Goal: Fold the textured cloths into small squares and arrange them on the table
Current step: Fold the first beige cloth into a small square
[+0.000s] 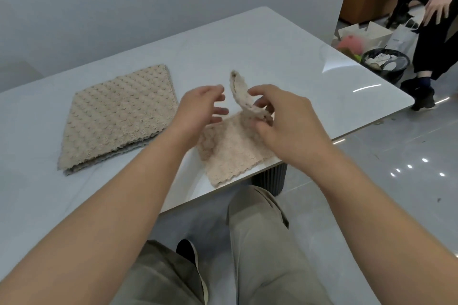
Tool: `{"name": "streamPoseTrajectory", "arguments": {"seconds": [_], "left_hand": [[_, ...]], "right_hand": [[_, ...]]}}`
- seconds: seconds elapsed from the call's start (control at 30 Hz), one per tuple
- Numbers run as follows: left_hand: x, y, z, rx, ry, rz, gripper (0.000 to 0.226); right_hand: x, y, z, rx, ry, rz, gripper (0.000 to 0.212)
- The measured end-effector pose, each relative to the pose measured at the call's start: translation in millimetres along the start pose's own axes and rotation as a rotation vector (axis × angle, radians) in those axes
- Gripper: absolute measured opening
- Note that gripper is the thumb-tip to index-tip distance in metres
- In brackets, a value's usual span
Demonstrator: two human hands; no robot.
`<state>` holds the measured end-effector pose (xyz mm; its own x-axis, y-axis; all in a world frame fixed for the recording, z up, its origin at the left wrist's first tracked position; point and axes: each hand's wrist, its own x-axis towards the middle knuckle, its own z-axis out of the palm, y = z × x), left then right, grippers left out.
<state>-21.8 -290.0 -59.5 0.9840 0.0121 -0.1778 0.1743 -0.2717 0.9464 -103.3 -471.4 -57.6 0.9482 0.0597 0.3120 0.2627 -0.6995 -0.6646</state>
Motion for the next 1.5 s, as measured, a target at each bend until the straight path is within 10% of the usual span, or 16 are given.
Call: {"name": "streamPoseTrajectory", "arguments": {"seconds": [0.13, 0.53, 1.5], "left_hand": [[-3.5, 9.7, -19.0, 0.043, -0.064, -0.114, 0.054], [-10.4, -23.5, -40.1, 0.233, 0.066, -0.032, 0.003], [-14.5, -36.1, -44.4, 0.807, 0.168, 0.211, 0.01]], "right_hand": [[-19.1, -3.6, 33.4, -0.027, 0.0, -0.125, 0.045], [-48.2, 8.7, 81.5, -0.131, 0.075, -0.483, 0.019], [-57.1, 11.2, 90.6, -0.125, 0.038, -0.525, 0.016]]}}
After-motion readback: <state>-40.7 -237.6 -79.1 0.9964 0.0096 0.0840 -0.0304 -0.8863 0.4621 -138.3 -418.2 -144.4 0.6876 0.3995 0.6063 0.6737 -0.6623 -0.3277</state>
